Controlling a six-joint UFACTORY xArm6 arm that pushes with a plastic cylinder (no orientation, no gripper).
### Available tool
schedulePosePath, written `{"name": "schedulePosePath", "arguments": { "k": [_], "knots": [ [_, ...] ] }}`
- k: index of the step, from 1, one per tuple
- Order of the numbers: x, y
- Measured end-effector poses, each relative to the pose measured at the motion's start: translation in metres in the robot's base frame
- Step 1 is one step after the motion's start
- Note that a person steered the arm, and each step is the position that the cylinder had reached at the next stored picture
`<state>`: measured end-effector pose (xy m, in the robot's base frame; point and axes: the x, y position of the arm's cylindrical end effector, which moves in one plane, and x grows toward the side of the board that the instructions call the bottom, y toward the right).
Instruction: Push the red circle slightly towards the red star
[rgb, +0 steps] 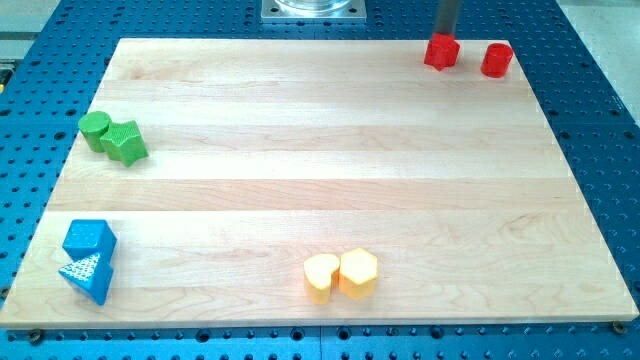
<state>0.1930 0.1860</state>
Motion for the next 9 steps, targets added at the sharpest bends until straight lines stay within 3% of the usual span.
{"name": "schedulePosePath", "arguments": {
  "k": [1, 2, 4, 6, 7, 8, 9],
  "knots": [
    [0.008, -0.014],
    [0.069, -0.029],
    [0.124, -0.049],
    [0.268, -0.016],
    [0.269, 0.069],
    [0.2, 0.139],
    [0.104, 0.144]
  ]
}}
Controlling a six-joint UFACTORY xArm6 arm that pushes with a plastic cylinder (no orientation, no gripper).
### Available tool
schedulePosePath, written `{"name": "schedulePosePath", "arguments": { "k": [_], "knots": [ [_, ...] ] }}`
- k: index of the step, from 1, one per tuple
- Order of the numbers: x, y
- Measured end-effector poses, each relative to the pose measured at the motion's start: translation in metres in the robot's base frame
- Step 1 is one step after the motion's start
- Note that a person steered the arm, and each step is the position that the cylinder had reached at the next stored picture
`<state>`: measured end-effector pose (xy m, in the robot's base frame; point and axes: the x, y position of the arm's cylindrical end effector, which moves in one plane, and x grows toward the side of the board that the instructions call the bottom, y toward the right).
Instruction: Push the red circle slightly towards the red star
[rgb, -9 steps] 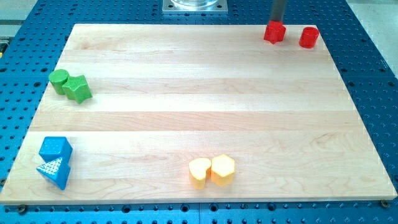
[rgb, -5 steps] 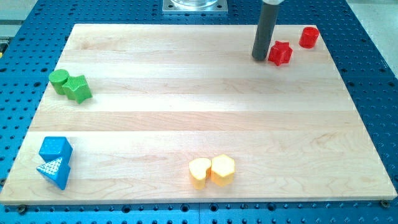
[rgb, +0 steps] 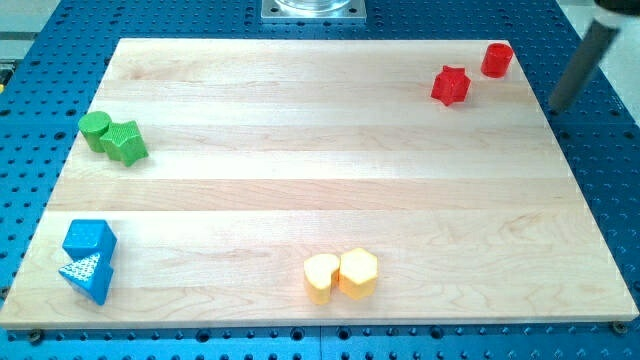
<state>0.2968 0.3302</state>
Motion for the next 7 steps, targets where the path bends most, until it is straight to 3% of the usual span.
{"name": "schedulePosePath", "arguments": {
  "k": [1, 2, 3, 5, 6, 7],
  "knots": [
    [-0.086, -0.017],
    [-0.105, -0.023],
    [-0.096, -0.037],
    [0.016, -0.055],
    [0.019, -0.068],
    [-0.004, -0.022]
  ]
}}
